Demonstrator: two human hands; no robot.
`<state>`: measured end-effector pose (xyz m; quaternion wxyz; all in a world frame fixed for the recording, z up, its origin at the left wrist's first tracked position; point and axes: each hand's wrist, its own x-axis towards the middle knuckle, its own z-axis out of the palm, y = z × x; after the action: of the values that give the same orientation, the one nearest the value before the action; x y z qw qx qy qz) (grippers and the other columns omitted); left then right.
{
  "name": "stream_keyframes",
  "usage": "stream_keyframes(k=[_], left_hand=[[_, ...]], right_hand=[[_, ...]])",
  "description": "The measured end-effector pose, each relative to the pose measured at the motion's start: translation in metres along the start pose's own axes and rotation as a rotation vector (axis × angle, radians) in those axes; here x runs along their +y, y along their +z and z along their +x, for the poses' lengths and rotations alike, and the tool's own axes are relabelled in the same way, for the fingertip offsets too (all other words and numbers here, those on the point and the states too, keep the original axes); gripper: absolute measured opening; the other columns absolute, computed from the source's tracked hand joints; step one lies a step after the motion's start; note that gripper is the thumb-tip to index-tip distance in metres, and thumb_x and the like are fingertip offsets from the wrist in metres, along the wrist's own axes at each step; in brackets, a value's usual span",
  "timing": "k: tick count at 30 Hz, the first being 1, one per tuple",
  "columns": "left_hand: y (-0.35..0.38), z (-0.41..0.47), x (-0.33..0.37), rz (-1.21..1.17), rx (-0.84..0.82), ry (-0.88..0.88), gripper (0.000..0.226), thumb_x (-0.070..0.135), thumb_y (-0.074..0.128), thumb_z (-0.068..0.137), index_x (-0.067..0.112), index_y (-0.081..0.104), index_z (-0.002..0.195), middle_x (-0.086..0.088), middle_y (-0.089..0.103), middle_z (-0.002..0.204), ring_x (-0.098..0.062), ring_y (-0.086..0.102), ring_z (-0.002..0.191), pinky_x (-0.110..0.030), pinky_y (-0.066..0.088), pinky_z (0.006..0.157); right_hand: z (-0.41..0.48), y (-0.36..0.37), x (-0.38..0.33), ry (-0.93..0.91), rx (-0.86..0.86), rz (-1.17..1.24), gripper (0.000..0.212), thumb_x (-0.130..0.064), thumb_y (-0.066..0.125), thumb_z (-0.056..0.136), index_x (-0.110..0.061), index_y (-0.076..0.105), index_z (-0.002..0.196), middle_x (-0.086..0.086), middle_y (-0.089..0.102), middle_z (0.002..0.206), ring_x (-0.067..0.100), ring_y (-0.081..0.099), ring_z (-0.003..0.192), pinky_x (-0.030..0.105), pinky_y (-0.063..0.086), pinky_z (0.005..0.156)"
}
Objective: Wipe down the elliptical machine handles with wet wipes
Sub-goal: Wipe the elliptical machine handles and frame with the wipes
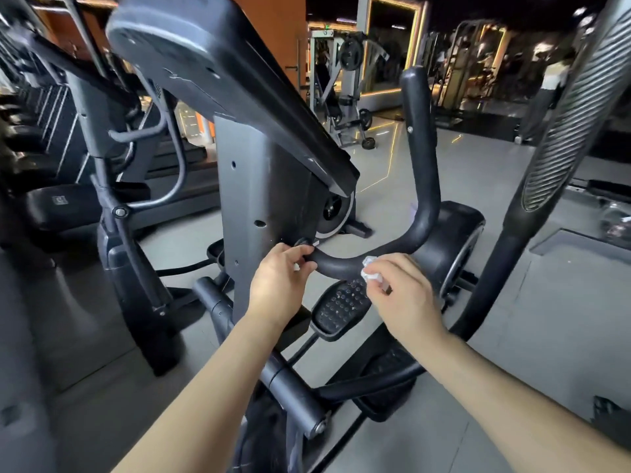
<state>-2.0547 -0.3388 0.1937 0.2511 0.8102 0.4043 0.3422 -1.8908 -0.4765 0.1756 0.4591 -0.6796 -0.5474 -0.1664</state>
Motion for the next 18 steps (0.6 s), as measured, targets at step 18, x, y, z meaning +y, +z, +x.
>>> stream_keyframes(k=[18], left_hand=[[0.006, -0.002, -0.006, 0.004, 0.042, 0.072, 0.033, 0.031, 0.065, 0.099, 0.027, 0.066, 0.131, 0.010, 0.058, 0.099, -0.004, 0.052, 0.083, -0.024, 0.039, 0.077]], right_hand=[[-0.002, 0.015, 0.032, -0.269, 0.052, -0.195, 0.032, 0.020, 0.064, 0.076, -0.012, 0.069, 0.077, 0.000, 0.067, 0.082, 0.026, 0.056, 0.081, 0.044, 0.043, 0.070]])
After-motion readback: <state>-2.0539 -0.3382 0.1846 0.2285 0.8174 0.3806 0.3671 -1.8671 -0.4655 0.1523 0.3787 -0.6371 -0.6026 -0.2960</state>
